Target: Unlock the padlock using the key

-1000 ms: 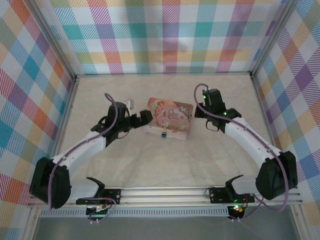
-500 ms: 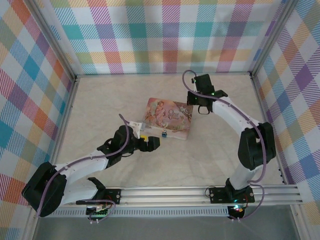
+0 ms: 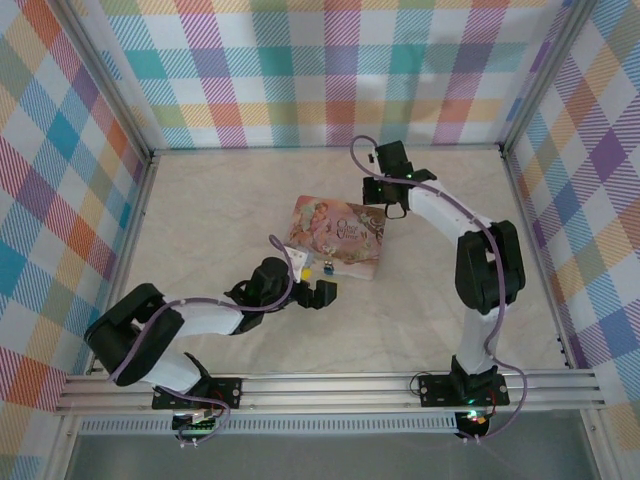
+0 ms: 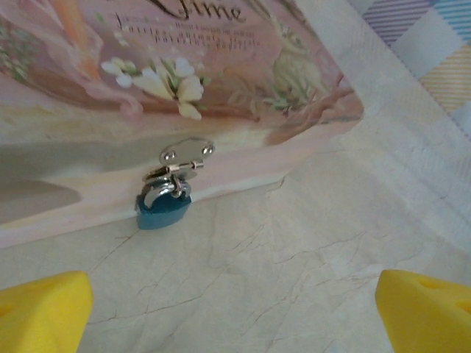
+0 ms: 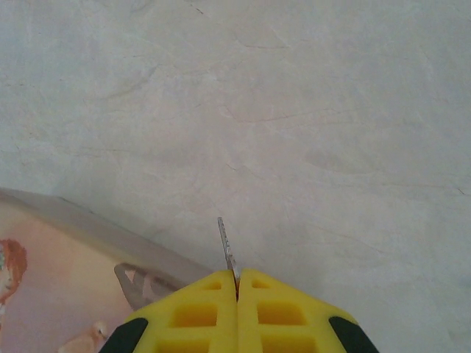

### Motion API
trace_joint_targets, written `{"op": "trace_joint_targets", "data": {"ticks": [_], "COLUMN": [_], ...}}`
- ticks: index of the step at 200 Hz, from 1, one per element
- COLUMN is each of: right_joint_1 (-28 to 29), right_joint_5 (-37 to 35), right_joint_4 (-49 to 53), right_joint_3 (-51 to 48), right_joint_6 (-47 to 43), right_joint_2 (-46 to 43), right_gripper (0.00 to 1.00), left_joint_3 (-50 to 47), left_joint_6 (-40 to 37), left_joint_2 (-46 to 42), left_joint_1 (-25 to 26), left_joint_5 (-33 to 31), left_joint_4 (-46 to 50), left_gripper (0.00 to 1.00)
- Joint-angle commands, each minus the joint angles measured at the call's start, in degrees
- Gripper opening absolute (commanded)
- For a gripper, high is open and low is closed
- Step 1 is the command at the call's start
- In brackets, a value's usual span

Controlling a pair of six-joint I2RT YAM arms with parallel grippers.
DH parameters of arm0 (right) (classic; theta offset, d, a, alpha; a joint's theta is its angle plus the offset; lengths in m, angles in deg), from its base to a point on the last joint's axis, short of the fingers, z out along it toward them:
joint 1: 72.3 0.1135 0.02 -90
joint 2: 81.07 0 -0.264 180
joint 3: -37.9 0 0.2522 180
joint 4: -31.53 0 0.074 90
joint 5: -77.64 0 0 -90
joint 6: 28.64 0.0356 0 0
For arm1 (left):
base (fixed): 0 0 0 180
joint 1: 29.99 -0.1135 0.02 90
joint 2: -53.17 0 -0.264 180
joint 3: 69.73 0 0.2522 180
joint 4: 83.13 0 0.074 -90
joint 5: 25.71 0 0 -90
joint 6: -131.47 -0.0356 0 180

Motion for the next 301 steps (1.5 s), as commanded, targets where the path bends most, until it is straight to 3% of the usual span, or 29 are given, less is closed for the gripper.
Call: {"op": "trace_joint_targets", "data": {"ticks": [1, 89, 129, 179, 201, 251, 301], "right_joint_1": [-0.4, -0.4, -0.1, 0.9, 1.6, 2.0, 2.4], "right_joint_5": [1.0, 1.5, 2.4, 2.8, 2.6, 2.5, 2.1], "right_joint_4": [0.6, 1.3, 1.6, 1.8, 2.0, 2.1, 2.4], "right_joint_3": [3.0, 4.1, 3.5, 2.1, 1.8, 1.6, 1.6], "right_joint_6": [-1.4, -2.5, -2.5, -2.2, -2.3, -2.0, -2.0], "right_joint_2": [2.0, 5.4, 6.4, 6.8, 6.9, 6.4, 5.8], "right_gripper": [0.0, 0.0, 0.0, 0.0, 0.0, 0.0, 0.0], "left_joint_3": [1.4, 8.1, 10.7, 12.0, 13.4, 13.1, 14.9], "left_joint_6": [-3.0, -2.3, -1.8, -1.2, -0.5, 2.1, 4.3], "left_joint_2": [2.6, 17.2, 19.5, 20.2, 21.5, 22.9, 26.8], "left_joint_1": [0.8, 0.8, 0.8, 0.8, 0.7, 0.7, 0.8], "left_joint_5": [-2.3, 3.7, 8.2, 10.6, 13.5, 10.4, 10.6], "left_joint_4": [-8.3, -15.9, -16.1, -17.3, -18.0, -19.5, -20.0], "left_gripper": [0.99, 0.99, 0.91, 0.87, 0.76, 0.85, 0.85]}}
